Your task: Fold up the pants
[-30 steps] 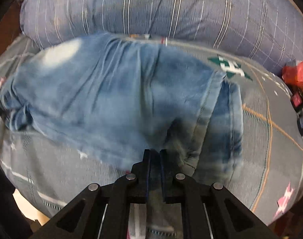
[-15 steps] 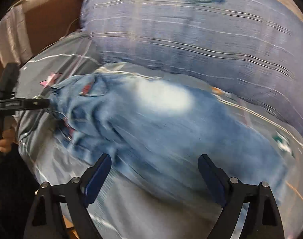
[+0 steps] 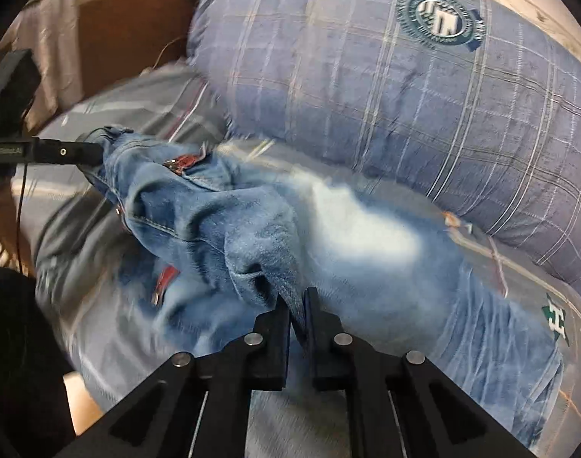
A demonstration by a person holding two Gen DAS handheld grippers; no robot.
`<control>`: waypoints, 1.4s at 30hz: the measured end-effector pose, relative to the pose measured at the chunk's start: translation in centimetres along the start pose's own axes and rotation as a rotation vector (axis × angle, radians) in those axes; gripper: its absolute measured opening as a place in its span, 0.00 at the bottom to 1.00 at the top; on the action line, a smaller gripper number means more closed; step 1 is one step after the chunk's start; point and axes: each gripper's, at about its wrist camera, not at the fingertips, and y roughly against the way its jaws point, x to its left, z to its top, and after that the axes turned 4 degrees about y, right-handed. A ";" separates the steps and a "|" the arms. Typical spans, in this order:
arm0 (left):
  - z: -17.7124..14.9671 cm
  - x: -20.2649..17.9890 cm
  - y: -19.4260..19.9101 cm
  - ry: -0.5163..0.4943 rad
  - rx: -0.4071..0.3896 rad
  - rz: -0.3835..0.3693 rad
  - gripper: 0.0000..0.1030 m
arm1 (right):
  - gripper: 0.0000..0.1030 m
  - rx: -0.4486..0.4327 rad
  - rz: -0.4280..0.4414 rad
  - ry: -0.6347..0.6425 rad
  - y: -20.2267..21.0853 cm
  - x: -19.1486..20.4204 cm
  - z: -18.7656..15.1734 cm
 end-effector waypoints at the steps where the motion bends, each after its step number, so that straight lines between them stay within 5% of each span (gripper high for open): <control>1: -0.8 0.3 -0.9 0.005 0.040 0.014 0.27 | 0.07 0.029 0.012 0.013 -0.7 0.5 -1.1; 4: -3.2 1.8 -4.1 0.071 0.132 0.044 0.28 | 0.08 0.114 0.057 -0.002 -3.6 1.1 -4.1; 11: -1.9 0.4 0.1 -0.003 0.039 0.120 0.40 | 0.18 0.060 0.069 -0.092 -2.4 0.0 -4.2; 13: -1.5 0.1 2.0 -0.022 -0.009 0.163 0.42 | 0.51 0.027 0.056 -0.128 -1.0 -0.6 -4.0; 15: -1.0 0.1 3.5 -0.040 -0.051 0.216 0.43 | 0.71 -0.024 0.046 -0.176 1.0 -2.0 -4.3; 21: 0.4 -2.1 5.4 -0.045 -0.129 0.164 0.43 | 0.71 -0.098 -0.018 -0.376 6.3 -7.6 -6.9; 28: 0.5 -12.4 -1.0 -0.258 -0.042 0.034 0.43 | 0.71 -0.084 -0.126 -0.635 9.9 -15.2 -11.8; 32: 0.9 -16.6 -4.7 -0.358 -0.017 0.046 0.43 | 0.71 -0.048 -0.133 -0.779 10.3 -17.3 -14.8; 39: -0.4 -15.6 -13.7 -0.317 0.213 0.134 0.43 | 0.70 -0.068 0.019 -1.092 9.1 -19.9 -19.9; 42: -1.2 -15.5 -13.1 -0.345 0.154 0.127 0.44 | 0.70 -0.093 0.120 -1.232 7.8 -20.3 -20.6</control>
